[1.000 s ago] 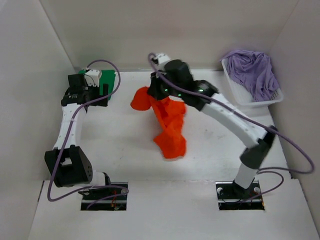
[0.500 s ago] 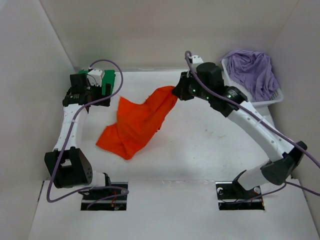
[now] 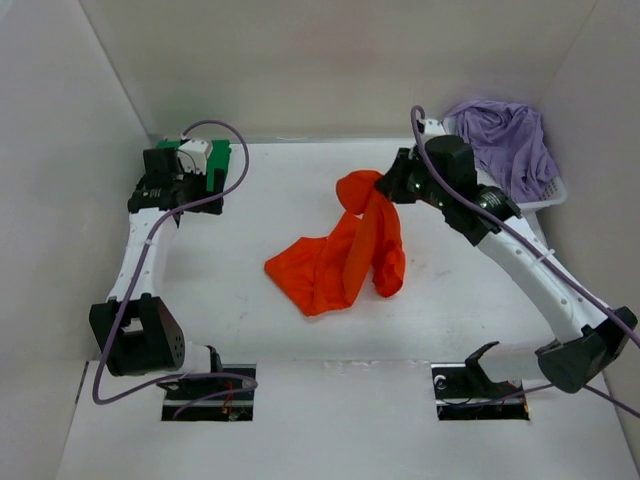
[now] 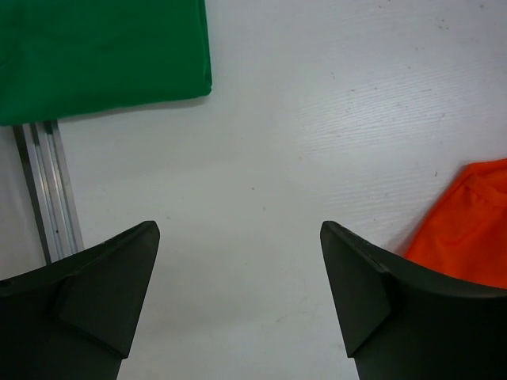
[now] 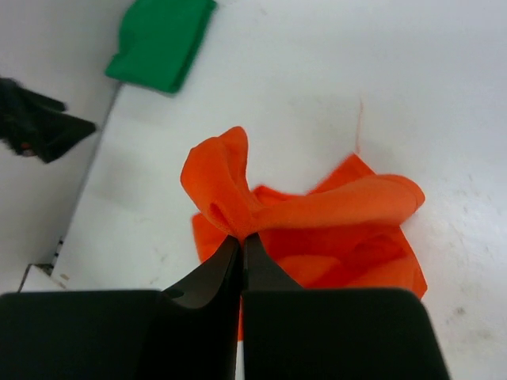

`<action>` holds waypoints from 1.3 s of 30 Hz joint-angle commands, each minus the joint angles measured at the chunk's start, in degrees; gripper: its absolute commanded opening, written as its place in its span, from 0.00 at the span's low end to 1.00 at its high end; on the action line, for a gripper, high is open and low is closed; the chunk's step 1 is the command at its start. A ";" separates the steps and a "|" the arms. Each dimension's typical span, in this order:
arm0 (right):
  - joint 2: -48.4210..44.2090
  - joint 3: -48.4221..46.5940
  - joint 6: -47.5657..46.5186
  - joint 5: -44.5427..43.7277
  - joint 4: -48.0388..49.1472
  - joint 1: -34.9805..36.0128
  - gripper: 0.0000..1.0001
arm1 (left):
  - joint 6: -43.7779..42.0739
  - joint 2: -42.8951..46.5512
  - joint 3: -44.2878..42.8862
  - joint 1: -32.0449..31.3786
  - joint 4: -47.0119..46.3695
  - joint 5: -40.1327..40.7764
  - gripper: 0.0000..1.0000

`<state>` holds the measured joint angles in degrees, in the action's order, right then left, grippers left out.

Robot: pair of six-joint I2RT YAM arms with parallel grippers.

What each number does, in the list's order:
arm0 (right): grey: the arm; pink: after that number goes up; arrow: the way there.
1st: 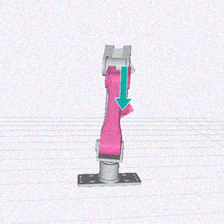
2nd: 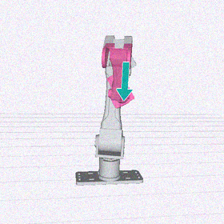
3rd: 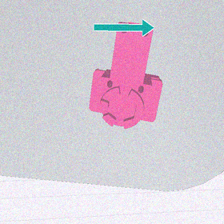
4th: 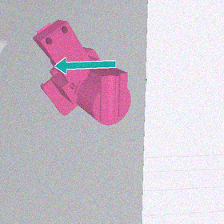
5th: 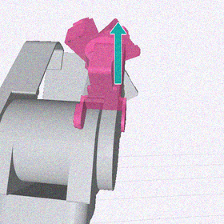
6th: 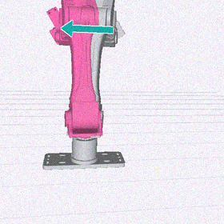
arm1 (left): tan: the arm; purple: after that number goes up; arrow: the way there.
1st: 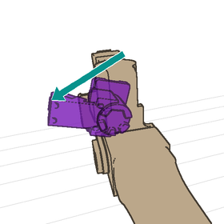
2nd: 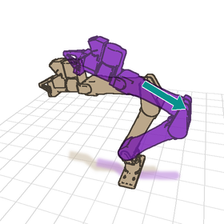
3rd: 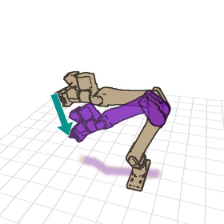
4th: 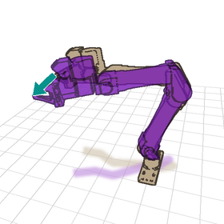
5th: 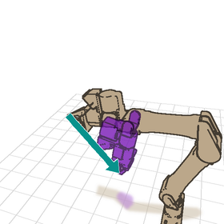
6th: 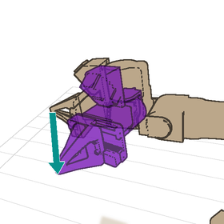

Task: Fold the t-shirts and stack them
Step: Flatten out the tshirt

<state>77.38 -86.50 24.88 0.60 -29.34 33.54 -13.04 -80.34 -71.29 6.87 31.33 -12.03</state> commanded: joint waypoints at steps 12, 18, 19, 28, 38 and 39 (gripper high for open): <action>1.51 -6.37 -2.28 -1.40 -0.97 1.90 0.01 | -0.15 1.41 -2.80 -4.11 1.27 -3.87 0.83; 21.89 -19.82 -4.05 10.01 -7.64 15.61 0.16 | 0.38 2.11 -3.60 1.25 1.63 -5.02 0.83; 25.15 -22.46 -4.66 12.21 -9.49 17.90 0.24 | 0.03 2.20 -3.42 2.21 1.63 -4.76 0.83; 17.13 -9.34 -5.04 13.12 -1.53 21.54 0.65 | -8.75 2.99 1.93 3.46 4.43 -1.24 0.83; 2.07 27.06 12.91 -0.95 7.02 5.62 0.50 | -11.40 -3.67 9.85 -3.58 -0.73 4.30 0.81; 2.33 28.82 13.34 -1.47 7.28 5.44 0.50 | -11.22 -5.08 9.59 -3.66 -1.88 4.38 0.80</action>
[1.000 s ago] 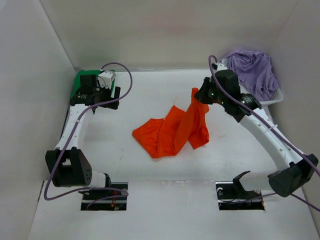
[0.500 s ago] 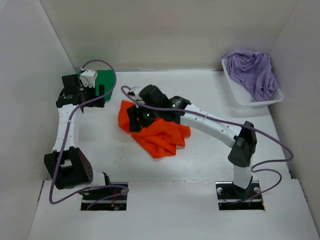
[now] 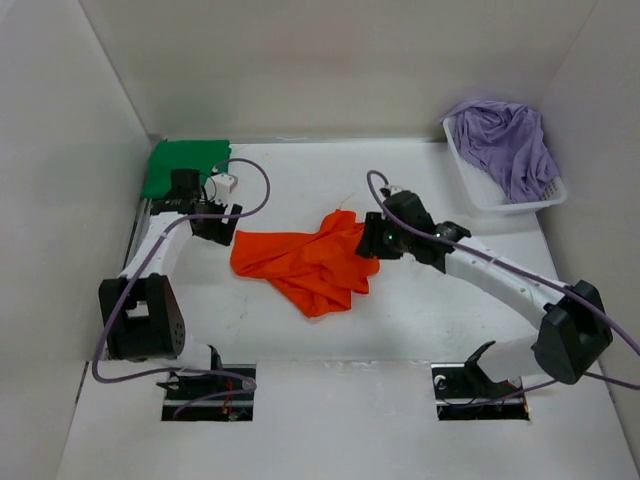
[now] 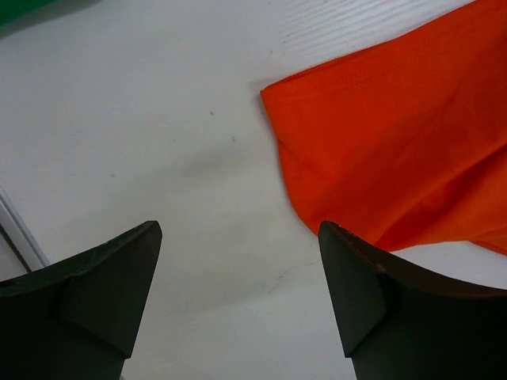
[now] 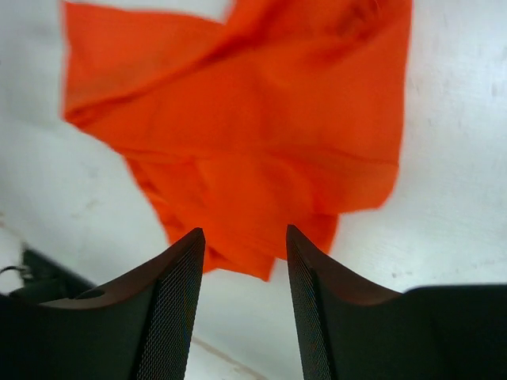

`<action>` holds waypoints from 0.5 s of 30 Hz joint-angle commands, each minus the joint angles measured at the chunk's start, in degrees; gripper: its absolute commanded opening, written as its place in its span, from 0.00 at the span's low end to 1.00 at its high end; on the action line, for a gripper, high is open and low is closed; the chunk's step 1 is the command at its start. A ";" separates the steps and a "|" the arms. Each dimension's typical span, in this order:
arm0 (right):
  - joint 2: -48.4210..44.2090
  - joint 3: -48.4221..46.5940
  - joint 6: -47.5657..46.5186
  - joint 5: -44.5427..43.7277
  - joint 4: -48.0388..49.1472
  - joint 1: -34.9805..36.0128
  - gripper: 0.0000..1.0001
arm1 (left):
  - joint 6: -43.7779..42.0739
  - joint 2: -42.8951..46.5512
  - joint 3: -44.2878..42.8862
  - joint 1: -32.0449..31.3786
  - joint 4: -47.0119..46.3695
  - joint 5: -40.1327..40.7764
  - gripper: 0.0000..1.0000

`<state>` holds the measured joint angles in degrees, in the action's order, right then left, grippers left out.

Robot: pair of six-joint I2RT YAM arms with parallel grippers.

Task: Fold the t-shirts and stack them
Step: Flatten out the tshirt

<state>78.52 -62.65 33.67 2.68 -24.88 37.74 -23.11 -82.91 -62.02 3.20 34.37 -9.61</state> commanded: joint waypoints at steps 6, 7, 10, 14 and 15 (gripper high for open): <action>4.35 12.63 7.98 -4.44 9.49 1.59 0.51 | 1.49 -10.15 -3.98 -1.75 -8.97 1.61 0.79; 4.97 13.34 8.77 -4.52 10.55 1.59 0.51 | 2.01 -11.55 -4.68 -2.19 -8.97 1.43 0.79; 6.64 15.19 10.97 -4.79 13.18 1.59 0.52 | 3.16 -15.07 -5.92 -3.77 -9.14 0.99 0.79; 8.66 17.39 13.35 -3.21 17.41 1.59 0.52 | 3.34 -20.08 -6.45 -6.23 -9.15 1.52 0.77; 9.54 17.48 13.79 -2.77 17.85 1.59 0.52 | 3.34 -21.49 -6.53 -6.49 -8.88 1.96 0.76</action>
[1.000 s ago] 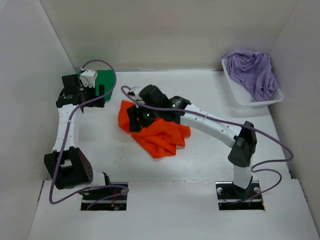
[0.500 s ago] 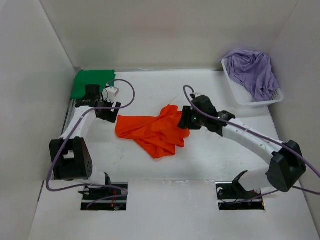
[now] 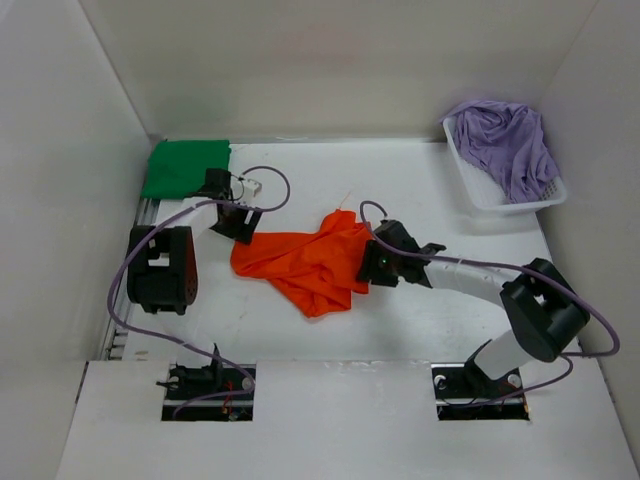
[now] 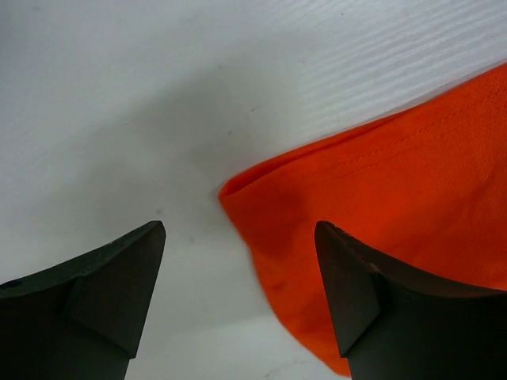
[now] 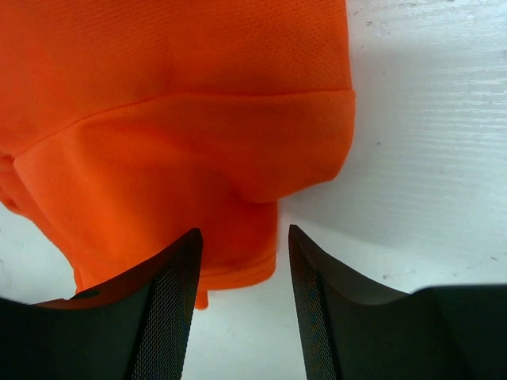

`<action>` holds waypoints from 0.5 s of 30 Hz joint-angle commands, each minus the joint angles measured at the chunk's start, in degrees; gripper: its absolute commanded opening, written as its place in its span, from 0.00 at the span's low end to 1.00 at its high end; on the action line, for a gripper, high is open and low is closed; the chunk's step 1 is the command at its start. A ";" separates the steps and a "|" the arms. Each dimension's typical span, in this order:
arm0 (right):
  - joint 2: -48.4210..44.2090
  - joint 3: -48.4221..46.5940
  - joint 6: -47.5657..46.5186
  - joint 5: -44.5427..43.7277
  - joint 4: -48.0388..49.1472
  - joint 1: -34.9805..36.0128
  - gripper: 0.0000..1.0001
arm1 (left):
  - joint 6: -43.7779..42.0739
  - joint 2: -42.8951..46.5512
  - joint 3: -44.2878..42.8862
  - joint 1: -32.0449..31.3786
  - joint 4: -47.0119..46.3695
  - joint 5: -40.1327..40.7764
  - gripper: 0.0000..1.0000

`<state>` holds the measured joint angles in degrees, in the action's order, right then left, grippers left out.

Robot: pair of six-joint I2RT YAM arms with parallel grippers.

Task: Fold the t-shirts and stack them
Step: Flatten out the tshirt

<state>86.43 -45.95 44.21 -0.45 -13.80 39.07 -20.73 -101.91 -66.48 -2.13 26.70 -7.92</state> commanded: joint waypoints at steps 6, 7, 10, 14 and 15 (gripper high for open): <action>6.64 0.43 5.10 3.70 4.84 1.67 0.52 | 1.22 -4.27 -1.11 -0.90 0.37 0.01 0.32; 7.08 0.86 5.45 4.40 4.75 1.75 0.46 | 1.22 -3.48 -0.76 -0.64 0.37 0.01 0.23; 7.26 1.74 5.72 6.60 5.10 1.84 0.10 | 1.31 -0.58 -0.06 0.06 0.37 0.27 0.06; 0.17 1.75 5.10 6.34 3.79 -0.87 0.00 | 1.83 6.17 -0.23 1.73 0.37 1.07 0.00; -3.08 1.40 4.75 6.16 2.91 -2.71 0.00 | 1.83 8.89 -0.75 2.35 0.63 1.33 0.00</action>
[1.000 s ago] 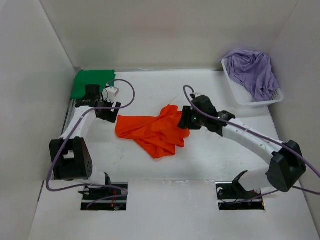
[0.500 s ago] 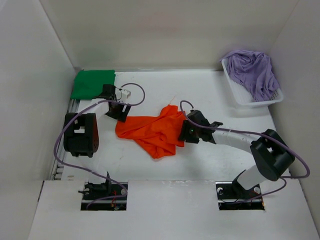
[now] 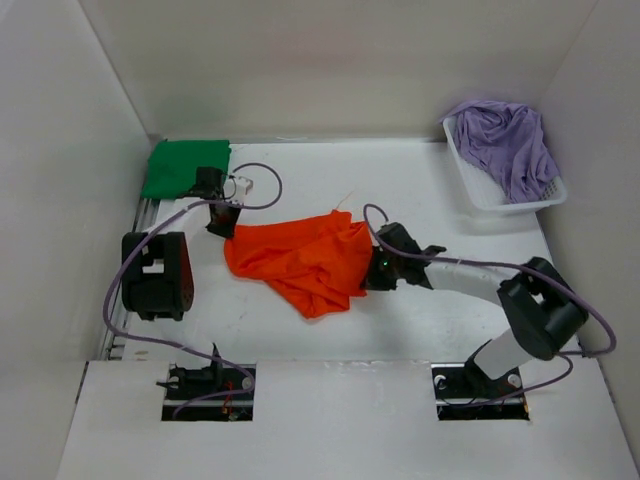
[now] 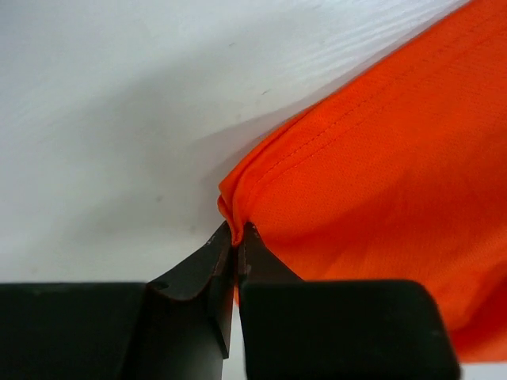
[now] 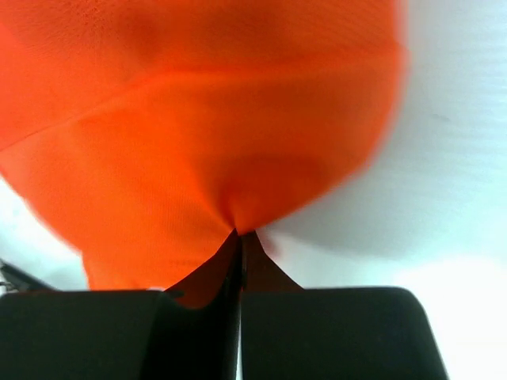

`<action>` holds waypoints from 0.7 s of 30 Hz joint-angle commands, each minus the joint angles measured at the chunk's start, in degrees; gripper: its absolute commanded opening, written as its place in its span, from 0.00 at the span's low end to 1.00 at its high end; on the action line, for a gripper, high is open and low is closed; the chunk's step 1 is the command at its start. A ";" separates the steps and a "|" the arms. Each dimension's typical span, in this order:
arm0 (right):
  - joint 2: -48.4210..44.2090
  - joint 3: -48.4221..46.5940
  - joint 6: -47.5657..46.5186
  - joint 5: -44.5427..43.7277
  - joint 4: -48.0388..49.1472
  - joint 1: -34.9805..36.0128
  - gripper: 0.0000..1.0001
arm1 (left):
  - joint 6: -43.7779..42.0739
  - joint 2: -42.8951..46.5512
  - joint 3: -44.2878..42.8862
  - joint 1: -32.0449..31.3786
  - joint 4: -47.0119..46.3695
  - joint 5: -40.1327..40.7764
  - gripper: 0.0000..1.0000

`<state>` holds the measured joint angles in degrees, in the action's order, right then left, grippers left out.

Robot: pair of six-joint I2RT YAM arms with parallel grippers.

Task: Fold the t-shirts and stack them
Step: Flatten out the tshirt

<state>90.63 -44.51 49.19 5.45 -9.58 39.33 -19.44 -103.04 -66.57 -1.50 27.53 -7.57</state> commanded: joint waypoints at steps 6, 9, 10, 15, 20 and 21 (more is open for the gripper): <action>-25.92 -12.50 -9.35 -3.51 -15.79 -15.19 0.00 | -1.91 24.72 -11.81 5.14 4.72 2.12 0.00; -28.14 -24.09 -15.24 -3.96 -22.47 -18.36 0.00 | -2.88 28.07 -19.72 5.76 6.83 3.09 0.00; -28.14 -28.57 -17.00 -4.05 -24.76 -19.15 0.00 | -2.80 28.77 -22.44 5.94 7.27 3.53 0.00; -30.94 -44.24 -21.06 -7.90 -34.44 -20.13 0.00 | -3.50 32.46 -33.00 6.38 13.32 3.97 0.00; -36.83 -51.54 -23.44 -14.58 -43.13 -17.59 0.00 | -6.83 38.87 -37.93 5.85 20.27 4.67 0.01; -37.28 -53.12 -23.26 -15.72 -45.06 -15.93 0.00 | -7.45 39.84 -39.24 5.59 21.33 5.20 0.01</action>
<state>55.24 -93.17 29.23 -3.01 -45.32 21.26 -23.42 -65.89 -101.95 3.95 43.42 -5.37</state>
